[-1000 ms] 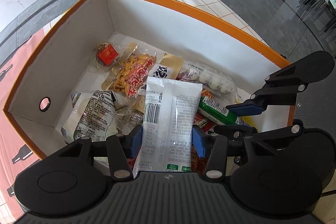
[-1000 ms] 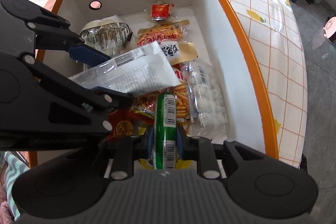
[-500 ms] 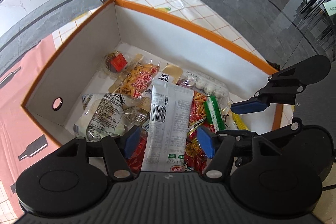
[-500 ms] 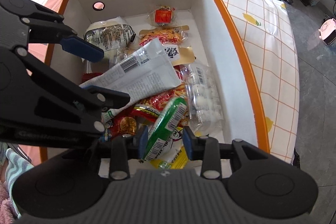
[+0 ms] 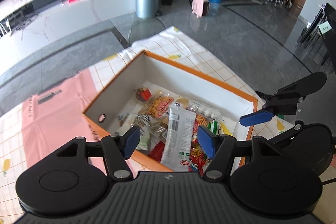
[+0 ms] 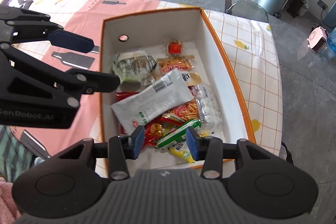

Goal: Organize snacks

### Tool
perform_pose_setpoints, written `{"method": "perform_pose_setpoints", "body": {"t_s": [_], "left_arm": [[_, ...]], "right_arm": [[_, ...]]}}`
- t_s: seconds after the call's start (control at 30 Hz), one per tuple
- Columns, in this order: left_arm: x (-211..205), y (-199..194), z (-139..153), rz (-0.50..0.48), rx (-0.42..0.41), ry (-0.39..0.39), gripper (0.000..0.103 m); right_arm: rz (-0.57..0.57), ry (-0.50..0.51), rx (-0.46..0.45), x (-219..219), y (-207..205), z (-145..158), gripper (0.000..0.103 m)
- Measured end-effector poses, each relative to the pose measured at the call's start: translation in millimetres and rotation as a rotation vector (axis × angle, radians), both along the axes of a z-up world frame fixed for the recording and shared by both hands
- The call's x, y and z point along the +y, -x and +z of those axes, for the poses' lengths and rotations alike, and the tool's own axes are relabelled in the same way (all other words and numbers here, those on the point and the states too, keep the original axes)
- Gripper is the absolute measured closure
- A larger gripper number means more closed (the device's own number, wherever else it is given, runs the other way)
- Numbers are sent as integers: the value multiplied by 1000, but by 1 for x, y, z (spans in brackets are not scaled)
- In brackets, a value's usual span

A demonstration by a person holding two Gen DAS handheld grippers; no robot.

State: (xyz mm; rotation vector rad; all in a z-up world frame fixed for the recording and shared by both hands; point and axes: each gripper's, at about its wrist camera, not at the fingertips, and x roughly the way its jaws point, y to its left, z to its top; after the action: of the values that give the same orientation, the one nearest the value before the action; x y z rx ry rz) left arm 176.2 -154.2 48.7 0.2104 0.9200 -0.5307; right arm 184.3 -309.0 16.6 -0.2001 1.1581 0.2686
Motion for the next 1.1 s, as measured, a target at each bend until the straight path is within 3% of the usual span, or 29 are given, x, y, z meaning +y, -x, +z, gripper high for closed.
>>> {"method": "perform_pose_setpoints", "body": {"t_s": [0.33,0.47,0.67,0.93,1.1], "left_arm": [[51,70,42,120,-243,52,29],[69,96,45,183,-325,55,24],[93,125,36,296,-424,43,15],[121,149,13,360,-463,-7,14],[140,156,-5,411,-439,16,13]], "right_arm": [[-117,-91,-156,26,62,45,46],[-144,-136,-276,41,95,59,34],[-158,-144,-439,73,143,58,26],[-249,-138,-605,102,186,36,23],[-303,-146,-664,114,200,17,23]]}}
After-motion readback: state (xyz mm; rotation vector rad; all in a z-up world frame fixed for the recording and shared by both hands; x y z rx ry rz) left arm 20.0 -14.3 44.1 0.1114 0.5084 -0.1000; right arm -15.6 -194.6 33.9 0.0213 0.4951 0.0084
